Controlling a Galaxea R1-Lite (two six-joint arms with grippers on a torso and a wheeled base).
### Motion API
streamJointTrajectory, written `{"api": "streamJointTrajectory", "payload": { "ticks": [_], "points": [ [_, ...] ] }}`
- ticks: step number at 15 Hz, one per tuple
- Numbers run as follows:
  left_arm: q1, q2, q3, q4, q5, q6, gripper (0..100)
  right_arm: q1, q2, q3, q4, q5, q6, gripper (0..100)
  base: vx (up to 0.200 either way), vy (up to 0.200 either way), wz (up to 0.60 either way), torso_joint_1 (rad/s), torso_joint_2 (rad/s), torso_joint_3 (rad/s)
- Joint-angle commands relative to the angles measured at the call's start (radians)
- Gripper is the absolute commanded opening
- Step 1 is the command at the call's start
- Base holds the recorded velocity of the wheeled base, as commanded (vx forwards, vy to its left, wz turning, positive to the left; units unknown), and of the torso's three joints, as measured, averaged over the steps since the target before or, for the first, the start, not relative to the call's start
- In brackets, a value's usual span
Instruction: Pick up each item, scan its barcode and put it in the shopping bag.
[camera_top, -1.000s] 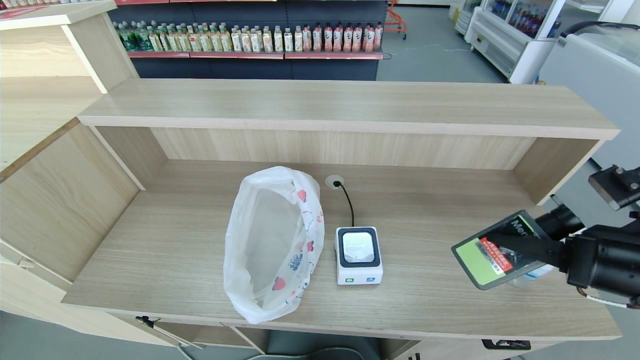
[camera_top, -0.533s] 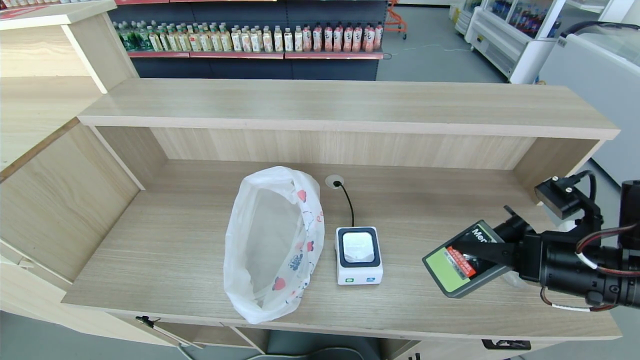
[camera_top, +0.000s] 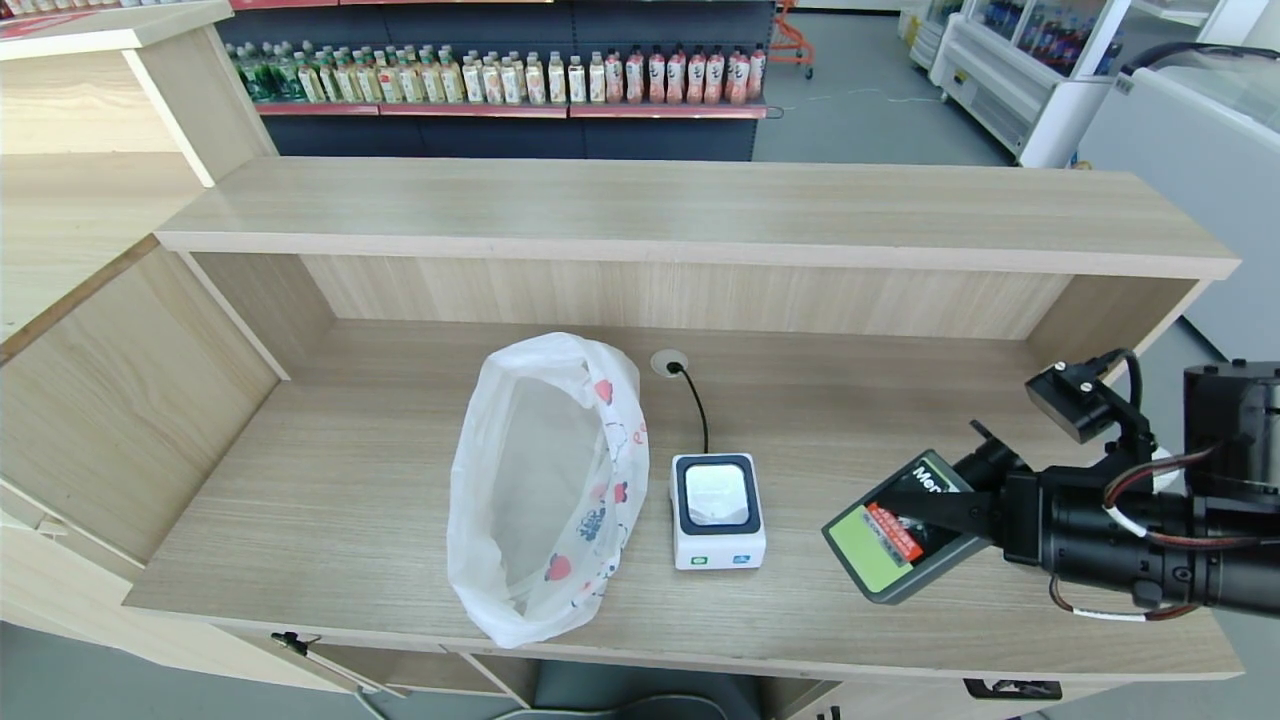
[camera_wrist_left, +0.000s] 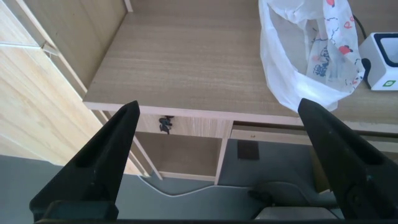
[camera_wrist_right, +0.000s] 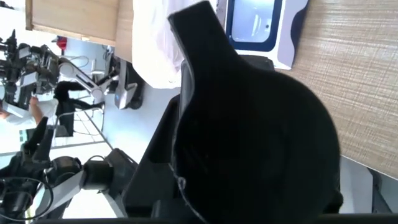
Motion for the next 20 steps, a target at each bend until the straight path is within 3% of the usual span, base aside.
{"api": "streamJointTrajectory", "payload": {
  "ticks": [1, 4, 9, 13, 20],
  "points": [
    [0.000, 0.000, 0.000, 0.000, 0.000, 0.001, 100, 0.016, 0.005, 0.000, 0.000, -0.001, 0.000, 0, 0.000, 0.000, 0.00, 0.000, 0.00, 0.000],
    [0.000, 0.000, 0.000, 0.000, 0.000, 0.000, 100, 0.019, 0.007, -0.003, 0.000, -0.001, -0.002, 0, 0.000, 0.000, 0.00, 0.000, 0.00, 0.000],
    [0.000, 0.000, 0.000, 0.000, 0.000, -0.007, 100, 0.019, 0.019, -0.004, 0.002, -0.005, -0.002, 0, 0.000, 0.200, 0.00, 0.004, 0.00, 0.000],
    [0.000, 0.000, 0.000, 0.000, 0.000, 0.000, 100, 0.022, 0.117, -0.089, -0.003, -0.105, -0.011, 0, 0.000, 0.050, 0.00, 0.001, 0.00, -0.001],
    [0.000, 0.000, 0.000, 0.000, 0.000, 0.001, 100, 0.146, 0.353, -0.234, -0.041, -0.231, -0.072, 0, 0.000, 0.000, 0.00, 0.000, 0.00, 0.000]
  ]
}}
